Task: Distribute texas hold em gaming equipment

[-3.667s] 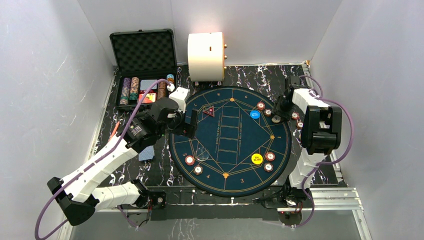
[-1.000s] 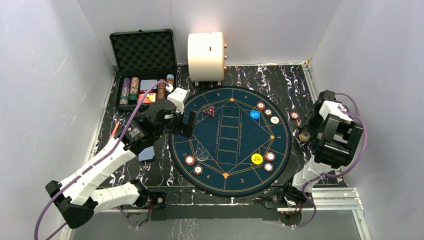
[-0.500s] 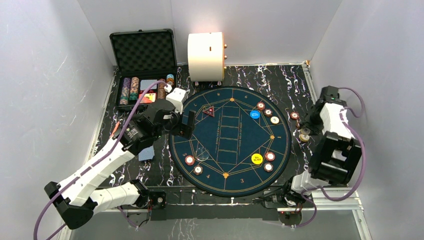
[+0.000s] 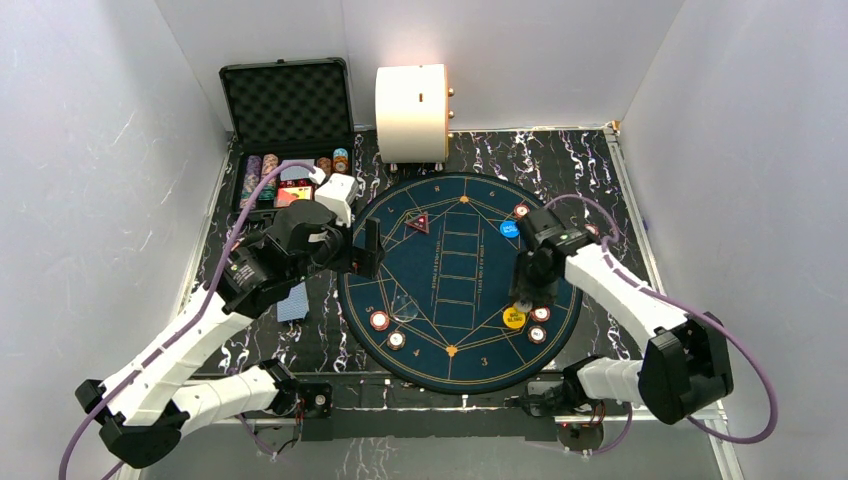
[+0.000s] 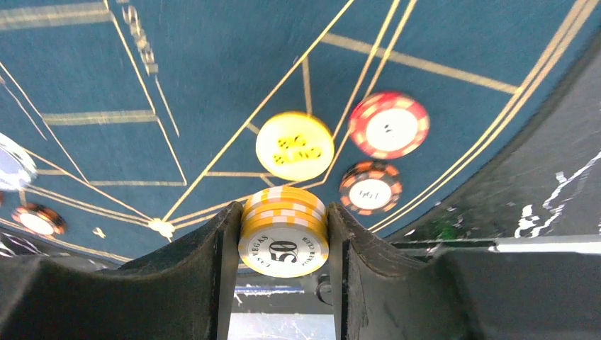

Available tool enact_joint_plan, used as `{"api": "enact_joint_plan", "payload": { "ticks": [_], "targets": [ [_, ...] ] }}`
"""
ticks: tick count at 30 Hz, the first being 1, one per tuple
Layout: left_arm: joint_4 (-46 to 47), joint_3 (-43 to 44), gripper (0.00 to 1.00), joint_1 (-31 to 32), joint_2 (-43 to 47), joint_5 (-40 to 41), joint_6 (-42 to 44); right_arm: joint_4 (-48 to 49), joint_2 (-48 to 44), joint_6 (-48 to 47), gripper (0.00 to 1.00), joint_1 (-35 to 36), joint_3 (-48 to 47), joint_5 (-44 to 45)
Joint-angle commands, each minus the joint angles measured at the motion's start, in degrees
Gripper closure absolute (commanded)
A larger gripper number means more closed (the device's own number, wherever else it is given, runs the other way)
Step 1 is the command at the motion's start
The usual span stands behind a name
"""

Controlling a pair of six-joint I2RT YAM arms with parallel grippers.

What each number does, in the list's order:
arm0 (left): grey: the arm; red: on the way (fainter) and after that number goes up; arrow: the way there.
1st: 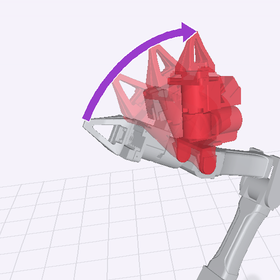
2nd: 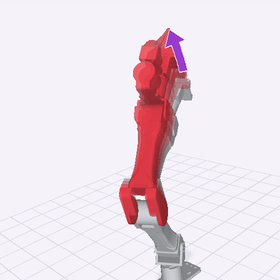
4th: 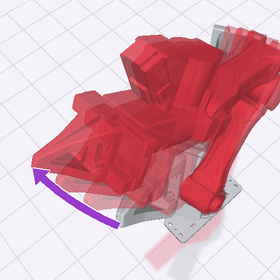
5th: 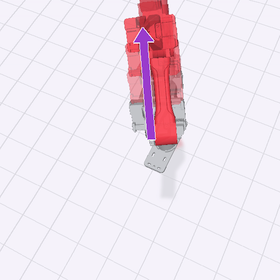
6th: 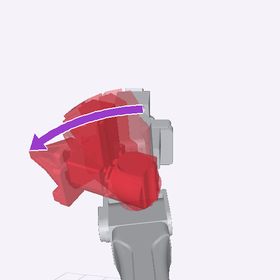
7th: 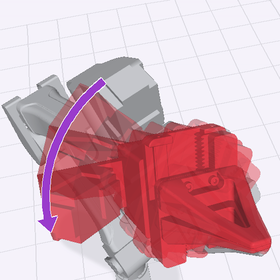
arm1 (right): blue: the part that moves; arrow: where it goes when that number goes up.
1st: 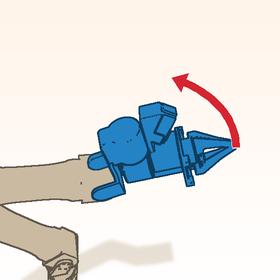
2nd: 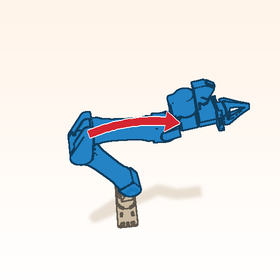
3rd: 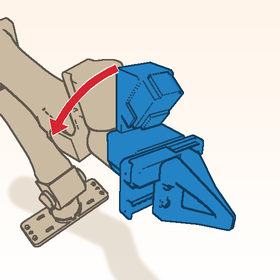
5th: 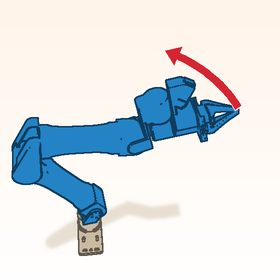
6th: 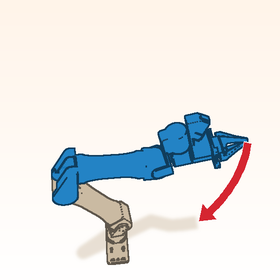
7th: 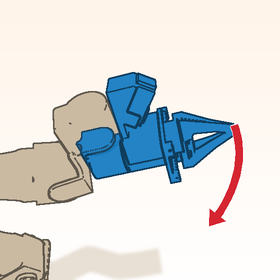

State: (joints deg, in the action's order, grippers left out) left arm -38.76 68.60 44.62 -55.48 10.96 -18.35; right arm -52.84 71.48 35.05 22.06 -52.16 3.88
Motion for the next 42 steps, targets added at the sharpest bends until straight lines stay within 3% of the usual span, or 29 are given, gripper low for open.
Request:
{"api": "enact_joint_plan", "payload": {
  "ticks": [1,6,15,22,24,33,39,42],
  "targets": [
    [-1.4,2.8,0.02,-0.4,1.2,-1.4,-2.2,-2.1,-0.4,10.9,0.73,11.0,2.0,1.7],
    [-2.8,3.4,0.02,-0.3,1.5,-0.3,-3.0,-2.3,0.9,16.4,0.73,19.5,5.7,3.8],
    [-4.8,3.5,0.02,-0.3,1.6,1.2,-2.8,4.4,3.1,17.6,0.73,19.9,12.9,2.1],
    [-4.8,3.8,0.02,-0.3,1.0,1.8,-2.2,7.5,4.4,17.8,0.70,19.9,14.6,6.0],
    [-4.9,3.8,0.02,-0.3,0.7,1.9,-1.9,8.0,5.1,18.1,0.65,19.9,15.2,5.8],
    [-3.6,4.3,0.02,-0.3,-0.2,2.5,0.0,1.8,2.7,18.7,0.27,19.9,11.8,5.8],
    [-2.8,5.3,0.02,-0.3,-1.6,2.8,1.4,-7.7,-0.7,15.3,0.22,19.8,-1.9,10.1],
    [-2.3,5.2,0.02,-0.4,-1.9,3.1,2.1,-10.6,0.5,9.6,0.19,14.2,-9.0,14.6]
  ]
}}
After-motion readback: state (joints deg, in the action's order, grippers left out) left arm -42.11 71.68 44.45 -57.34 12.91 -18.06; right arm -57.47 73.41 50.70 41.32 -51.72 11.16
